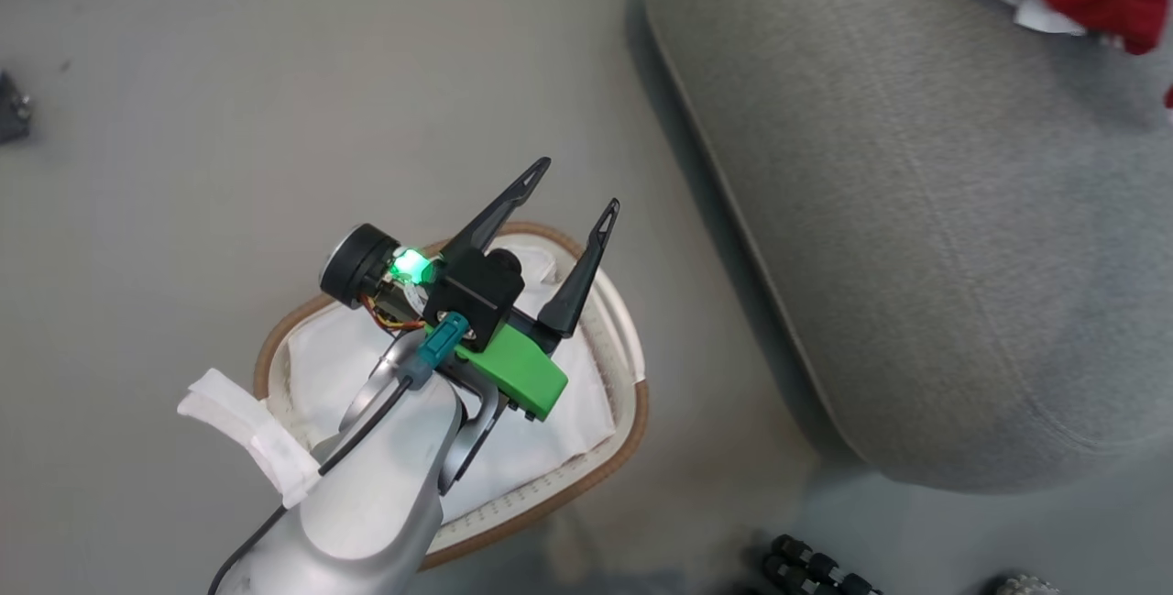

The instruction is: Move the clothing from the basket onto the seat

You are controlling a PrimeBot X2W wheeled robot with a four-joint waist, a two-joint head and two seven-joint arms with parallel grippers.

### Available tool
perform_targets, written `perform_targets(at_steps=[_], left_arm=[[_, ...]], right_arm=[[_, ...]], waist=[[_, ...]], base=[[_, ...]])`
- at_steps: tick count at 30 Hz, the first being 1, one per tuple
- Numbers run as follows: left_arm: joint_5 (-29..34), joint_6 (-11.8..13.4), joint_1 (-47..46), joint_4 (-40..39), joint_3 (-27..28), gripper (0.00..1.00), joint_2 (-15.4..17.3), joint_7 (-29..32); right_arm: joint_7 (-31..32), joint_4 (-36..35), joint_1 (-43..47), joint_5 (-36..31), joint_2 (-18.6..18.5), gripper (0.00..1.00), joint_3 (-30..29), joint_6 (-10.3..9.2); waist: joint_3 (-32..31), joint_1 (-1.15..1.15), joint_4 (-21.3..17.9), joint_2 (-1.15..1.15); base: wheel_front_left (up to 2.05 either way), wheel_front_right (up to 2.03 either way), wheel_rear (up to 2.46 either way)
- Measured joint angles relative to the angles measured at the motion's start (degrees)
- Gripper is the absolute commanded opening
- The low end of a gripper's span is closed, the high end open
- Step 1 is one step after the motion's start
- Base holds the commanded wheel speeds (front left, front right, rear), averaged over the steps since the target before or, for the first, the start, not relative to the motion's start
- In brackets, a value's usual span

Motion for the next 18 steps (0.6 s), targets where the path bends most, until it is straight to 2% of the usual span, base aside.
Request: perform_targets(at_steps=[4,7,8,9,10,14,18], left_arm=[[0.02,-0.04,-0.14,-0.10,0.47,1.00,0.00,0.00],[0.02,-0.05,-0.12,0.21,1.15,1.00,0.26,0.00],[0.02,-0.05,-0.08,0.34,1.31,1.00,0.47,0.00],[0.01,-0.05,-0.05,0.51,1.49,1.00,0.64,0.00],[-0.02,-0.05,0.02,0.70,1.64,1.00,0.85,0.00],[-0.26,-0.05,0.60,1.75,2.29,1.00,1.08,0.00],[-0.90,-0.05,1.72,2.88,2.67,1.00,0.51,0.00]], right_arm=[[0.04,5.66,-0.81,-3.63,-0.31,0.00,-5.84,0.00],[0.52,9.37,-0.96,-5.61,1.05,0.00,-10.22,0.00],[1.22,10.87,-0.94,-6.37,1.57,0.22,-11.72,0.00],[1.59,11.87,-0.84,-6.93,2.02,0.77,-12.91,0.00],[1.62,12.60,-0.64,-7.56,2.59,1.00,-14.29,0.00],[0.67,13.94,0.47,-10.74,4.34,1.00,-16.88,0.00],[-0.40,15.49,4.22,-12.79,4.22,1.00,-17.45,0.00]], waist=[[2.66,0.00,3.32,0.00],[4.47,0.00,5.38,0.00],[5.04,0.00,5.98,0.00],[5.43,0.00,6.43,0.00],[5.84,0.00,6.97,0.00],[6.01,0.01,8.15,0.00],[4.26,0.00,8.52,0.00]], base=[[0.00,0.00,0.00],[0.00,0.00,0.00],[0.00,0.00,0.00],[0.00,0.00,0.00],[0.00,0.00,0.00],[0.00,0.00,0.00],[0.00,0.00,0.00]])
